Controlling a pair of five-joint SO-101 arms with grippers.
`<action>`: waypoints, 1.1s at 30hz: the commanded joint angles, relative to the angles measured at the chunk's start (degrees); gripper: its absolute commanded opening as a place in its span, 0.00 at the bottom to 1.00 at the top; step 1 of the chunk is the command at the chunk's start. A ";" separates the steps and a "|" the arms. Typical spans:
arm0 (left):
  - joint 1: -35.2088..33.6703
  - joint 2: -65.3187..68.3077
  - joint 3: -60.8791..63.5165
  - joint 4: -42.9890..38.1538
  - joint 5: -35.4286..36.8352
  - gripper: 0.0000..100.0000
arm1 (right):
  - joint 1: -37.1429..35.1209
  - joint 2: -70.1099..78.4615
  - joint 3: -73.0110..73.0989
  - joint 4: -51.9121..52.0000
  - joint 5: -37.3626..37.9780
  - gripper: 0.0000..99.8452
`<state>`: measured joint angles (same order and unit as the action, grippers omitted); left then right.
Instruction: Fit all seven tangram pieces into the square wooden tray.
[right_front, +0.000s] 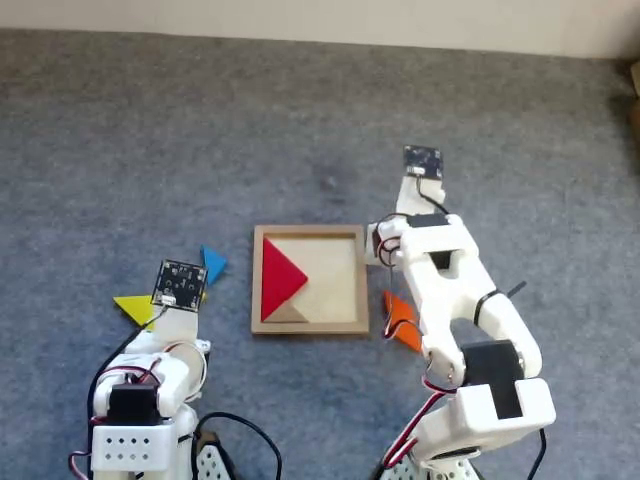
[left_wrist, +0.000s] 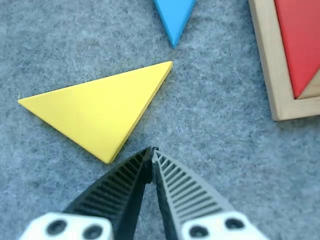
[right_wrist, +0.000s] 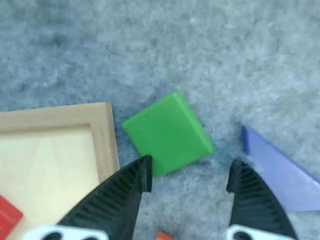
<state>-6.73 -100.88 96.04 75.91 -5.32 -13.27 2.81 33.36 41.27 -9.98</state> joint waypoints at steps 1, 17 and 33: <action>-0.75 -1.98 1.27 0.62 -0.62 0.01 | -2.07 -0.31 -2.59 -1.19 4.57 0.25; -0.75 -1.98 1.27 0.62 -0.62 0.01 | -1.80 1.10 -7.25 -1.10 15.65 0.25; -0.75 -1.98 1.27 0.62 -0.62 0.01 | -1.71 9.36 -12.70 -0.92 20.84 0.04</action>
<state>-6.73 -100.88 96.04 75.91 -5.32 -14.24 12.22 23.60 41.19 5.41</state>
